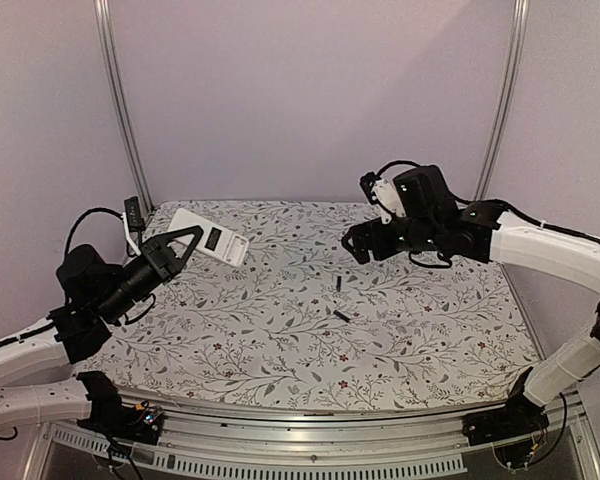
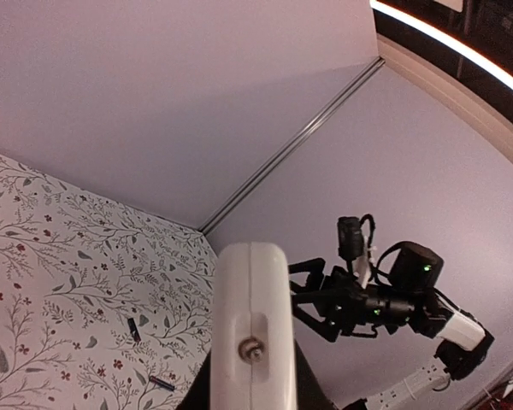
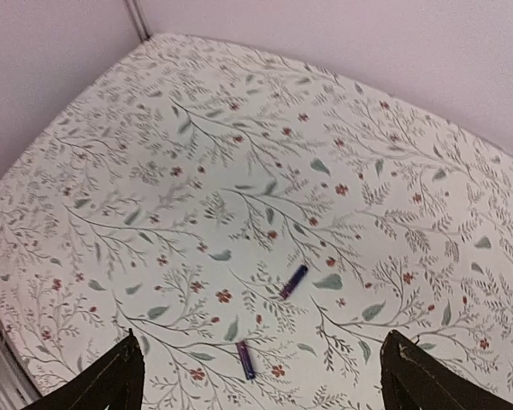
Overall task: Load the batteries into the remote control
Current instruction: Move the right arm with the battery to the center of the board.
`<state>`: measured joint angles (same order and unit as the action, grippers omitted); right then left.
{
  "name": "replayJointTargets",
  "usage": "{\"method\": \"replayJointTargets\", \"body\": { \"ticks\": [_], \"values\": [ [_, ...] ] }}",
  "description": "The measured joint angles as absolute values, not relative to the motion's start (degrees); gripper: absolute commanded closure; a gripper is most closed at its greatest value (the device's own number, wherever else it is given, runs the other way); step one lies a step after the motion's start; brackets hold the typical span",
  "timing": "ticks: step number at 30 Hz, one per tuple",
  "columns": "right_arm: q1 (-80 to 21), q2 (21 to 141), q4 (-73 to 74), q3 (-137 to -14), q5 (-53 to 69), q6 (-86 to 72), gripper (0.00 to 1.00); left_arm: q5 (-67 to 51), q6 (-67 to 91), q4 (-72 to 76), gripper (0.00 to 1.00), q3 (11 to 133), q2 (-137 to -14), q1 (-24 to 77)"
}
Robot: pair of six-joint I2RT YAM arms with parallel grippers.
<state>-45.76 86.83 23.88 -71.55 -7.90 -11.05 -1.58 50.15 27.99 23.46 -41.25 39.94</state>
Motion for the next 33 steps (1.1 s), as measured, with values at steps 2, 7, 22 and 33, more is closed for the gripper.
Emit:
{"method": "replayJointTargets", "body": {
  "ticks": [2,7,22,33],
  "values": [
    [-49.3,78.4,11.8,-66.7,-4.1,-6.9,0.04,-1.9,50.2,28.0,1.00,23.5,-41.5,40.0],
    [-57.9,72.6,-10.8,-62.3,2.3,4.4,0.01,-2.3,50.1,28.4,1.00,23.5,-42.7,40.3],
    [-68.1,94.3,-16.7,-71.1,-2.6,22.8,0.01,-1.9,48.9,28.5,1.00,23.5,-43.0,41.3],
    [-53.6,94.8,-0.6,-75.7,-5.7,-7.8,0.25,0.9,39.1,35.3,1.00,15.0,-33.9,41.5]
  ]
}}
